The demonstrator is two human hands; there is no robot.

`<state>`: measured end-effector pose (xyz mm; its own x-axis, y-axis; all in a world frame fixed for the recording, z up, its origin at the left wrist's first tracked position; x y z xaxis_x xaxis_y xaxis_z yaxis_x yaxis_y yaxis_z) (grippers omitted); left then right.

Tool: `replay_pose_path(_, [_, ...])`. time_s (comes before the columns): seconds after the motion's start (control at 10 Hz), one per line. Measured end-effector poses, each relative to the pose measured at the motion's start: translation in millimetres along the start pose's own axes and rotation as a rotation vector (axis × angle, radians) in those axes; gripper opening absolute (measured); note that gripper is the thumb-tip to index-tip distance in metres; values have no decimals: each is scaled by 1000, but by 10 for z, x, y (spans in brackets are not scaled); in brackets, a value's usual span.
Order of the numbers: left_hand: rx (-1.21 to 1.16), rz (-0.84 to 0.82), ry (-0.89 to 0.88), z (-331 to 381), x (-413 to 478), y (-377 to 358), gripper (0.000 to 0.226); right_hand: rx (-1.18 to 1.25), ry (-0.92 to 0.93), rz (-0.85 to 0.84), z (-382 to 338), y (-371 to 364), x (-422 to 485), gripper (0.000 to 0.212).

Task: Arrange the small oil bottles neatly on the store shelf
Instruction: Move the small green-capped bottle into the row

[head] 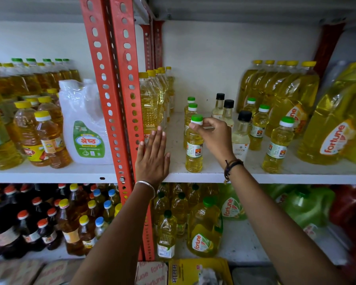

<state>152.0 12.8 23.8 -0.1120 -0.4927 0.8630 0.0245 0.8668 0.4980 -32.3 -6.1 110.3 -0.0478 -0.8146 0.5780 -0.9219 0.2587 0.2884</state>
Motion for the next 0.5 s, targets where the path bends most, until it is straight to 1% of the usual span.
replay_pose_path(0.2, [-9,-8,-2,2,1,15,60,-15,-24,8,8,-4,-26,38])
replay_pose_path(0.3, [-8,-34,6,21,11,47,59,-40,-30,-14,-37,9,-67,38])
replay_pose_path(0.4, [-28,-40,14,58,-11,105,58,-53,-19,-103,-53,39,-126,41])
replay_pose_path(0.5, [-133,-6,13,203,-23,222,56,-94,50,-78,-120,242,-242,47])
Point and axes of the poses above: each hand's wrist, its own x-axis towards the middle knuckle, its own y-axis out of the back of the hand, z = x × y, the point moved 3 cm from there along x, towards the middle knuckle, and after that the axes turned 1 degree about -z, right-handed, at the moved point
